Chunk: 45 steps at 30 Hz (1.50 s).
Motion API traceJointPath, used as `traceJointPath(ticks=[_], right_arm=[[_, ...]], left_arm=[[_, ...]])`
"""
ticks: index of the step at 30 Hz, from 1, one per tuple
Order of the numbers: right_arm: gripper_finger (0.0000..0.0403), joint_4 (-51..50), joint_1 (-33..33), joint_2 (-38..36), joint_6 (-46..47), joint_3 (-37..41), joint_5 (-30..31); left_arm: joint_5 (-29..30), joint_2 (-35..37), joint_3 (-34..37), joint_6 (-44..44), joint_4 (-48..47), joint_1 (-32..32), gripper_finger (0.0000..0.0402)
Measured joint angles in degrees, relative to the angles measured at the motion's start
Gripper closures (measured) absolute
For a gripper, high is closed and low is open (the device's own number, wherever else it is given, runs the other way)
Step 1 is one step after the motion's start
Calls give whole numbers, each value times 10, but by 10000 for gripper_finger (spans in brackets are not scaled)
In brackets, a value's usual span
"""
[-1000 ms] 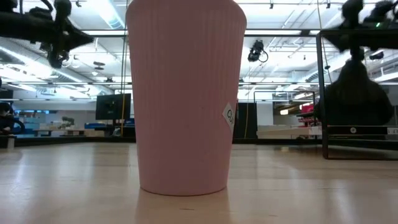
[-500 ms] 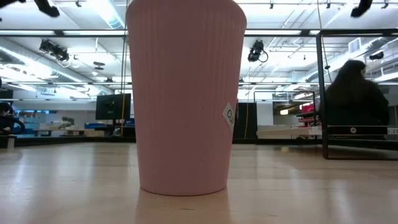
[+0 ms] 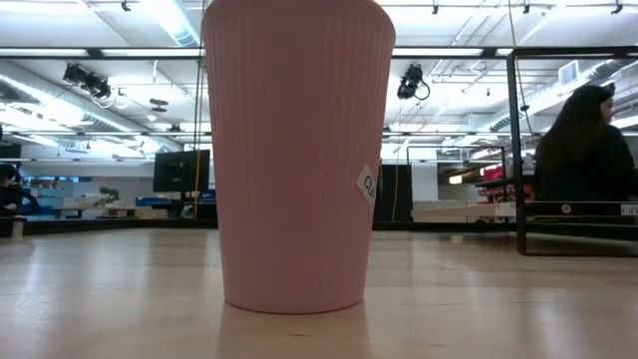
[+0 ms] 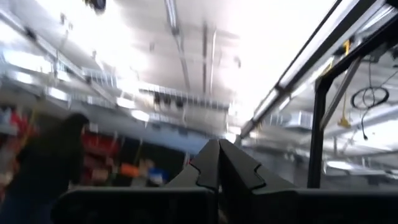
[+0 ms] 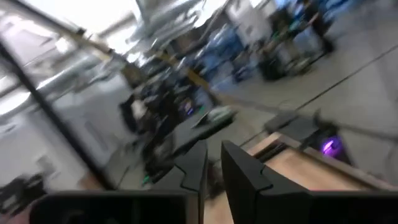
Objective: Stack small to large cups/mugs on shelf
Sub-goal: Put the pink cup on the shelf
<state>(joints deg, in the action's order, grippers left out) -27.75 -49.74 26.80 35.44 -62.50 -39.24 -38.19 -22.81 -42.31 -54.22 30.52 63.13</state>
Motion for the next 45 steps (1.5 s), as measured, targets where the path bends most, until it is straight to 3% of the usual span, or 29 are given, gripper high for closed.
traceJointPath(ticks=[4,8,14,20,25,45], right_arm=[[347,-48,0,39,-1,-80,-68],[347,-88,0,69,-7,-135,-119],[347,-180,0,108,-48,-165,-130],[347,-229,20,170,-103,-165,-163],[347,-229,96,231,-128,-164,-164],[347,-156,388,432,-172,-164,-119]], left_arm=[[-58,-41,-56,20,-96,0,374],[-79,-57,-104,76,-249,0,376],[-79,-56,-153,179,-483,0,377],[-28,-57,-173,252,-658,0,378],[-1,-57,-173,264,-702,0,373],[0,-57,-172,242,-703,0,370]])
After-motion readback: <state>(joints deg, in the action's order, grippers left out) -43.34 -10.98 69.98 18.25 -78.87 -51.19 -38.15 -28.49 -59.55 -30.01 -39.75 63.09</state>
